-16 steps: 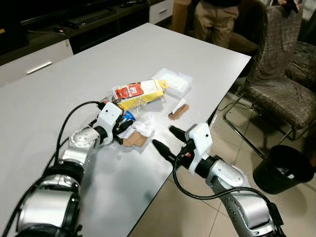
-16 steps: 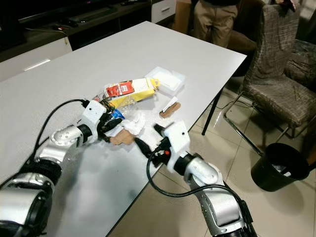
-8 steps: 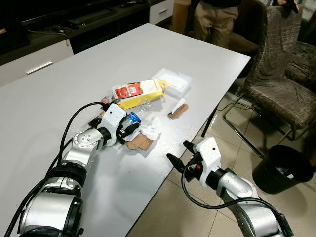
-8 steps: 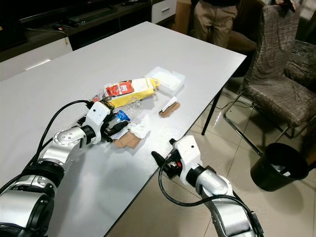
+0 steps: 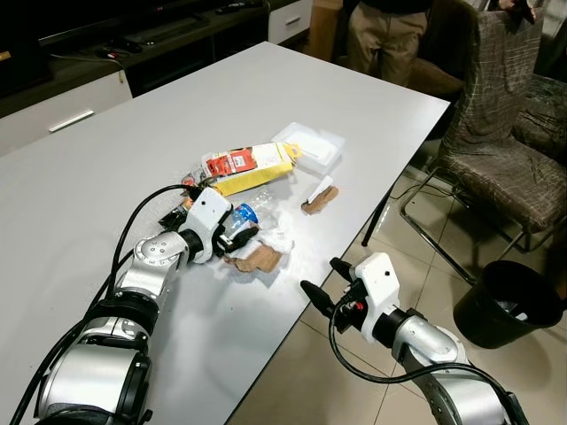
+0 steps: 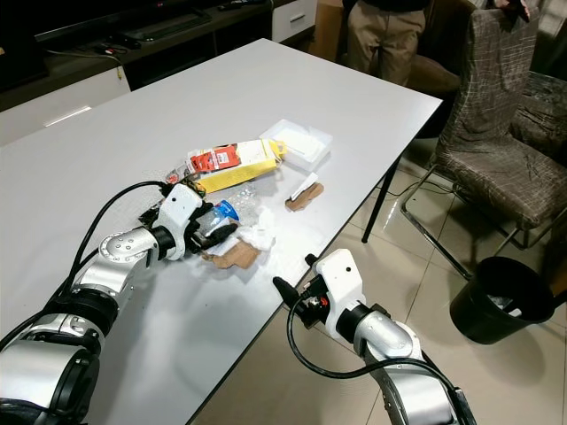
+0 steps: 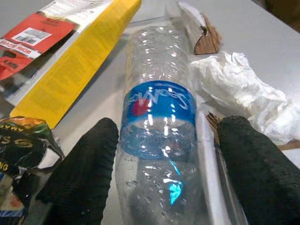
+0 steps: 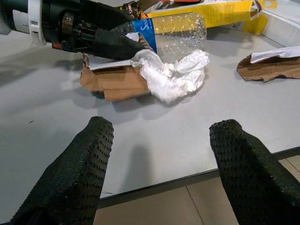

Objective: Picking trash to rubbish bin

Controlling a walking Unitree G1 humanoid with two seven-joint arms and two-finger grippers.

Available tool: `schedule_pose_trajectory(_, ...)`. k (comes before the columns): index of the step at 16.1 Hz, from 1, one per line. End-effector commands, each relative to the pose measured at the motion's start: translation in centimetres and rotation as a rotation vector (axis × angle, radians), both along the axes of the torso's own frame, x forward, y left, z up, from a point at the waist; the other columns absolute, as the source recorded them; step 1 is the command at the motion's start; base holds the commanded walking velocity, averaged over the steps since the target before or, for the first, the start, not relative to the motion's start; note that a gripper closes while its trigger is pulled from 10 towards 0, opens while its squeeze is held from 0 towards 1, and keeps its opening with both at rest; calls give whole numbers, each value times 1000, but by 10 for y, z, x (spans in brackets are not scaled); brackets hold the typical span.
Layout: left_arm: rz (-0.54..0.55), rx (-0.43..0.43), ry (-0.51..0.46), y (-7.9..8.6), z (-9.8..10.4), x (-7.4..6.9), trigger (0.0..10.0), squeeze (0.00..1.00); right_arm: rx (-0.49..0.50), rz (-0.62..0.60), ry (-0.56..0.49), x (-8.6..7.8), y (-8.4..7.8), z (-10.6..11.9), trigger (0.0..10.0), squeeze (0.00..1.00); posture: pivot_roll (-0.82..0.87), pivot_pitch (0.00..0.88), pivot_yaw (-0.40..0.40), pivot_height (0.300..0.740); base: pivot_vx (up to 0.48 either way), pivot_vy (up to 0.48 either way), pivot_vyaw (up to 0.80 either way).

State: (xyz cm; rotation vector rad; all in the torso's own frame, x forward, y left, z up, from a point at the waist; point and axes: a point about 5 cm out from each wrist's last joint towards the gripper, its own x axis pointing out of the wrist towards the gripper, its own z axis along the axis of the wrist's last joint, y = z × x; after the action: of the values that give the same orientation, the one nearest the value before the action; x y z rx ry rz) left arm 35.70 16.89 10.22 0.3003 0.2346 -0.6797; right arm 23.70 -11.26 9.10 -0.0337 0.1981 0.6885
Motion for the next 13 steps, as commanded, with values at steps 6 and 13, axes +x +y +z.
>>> schedule_pose_trajectory(6, 71, -60, -78, -7, 29, 19, 10000, 1000, 6, 5, -18, -3, -4, 6, 10000, 0, -161, 0, -9, 740, 0, 0, 0)
schedule_pose_trajectory(13, 159, 22, -56, -11, 22, 24, 10000, 0, 0, -9, -20, -5, -5, 7, 10000, 0, -191, 0, 7, 740, 0, 0, 0)
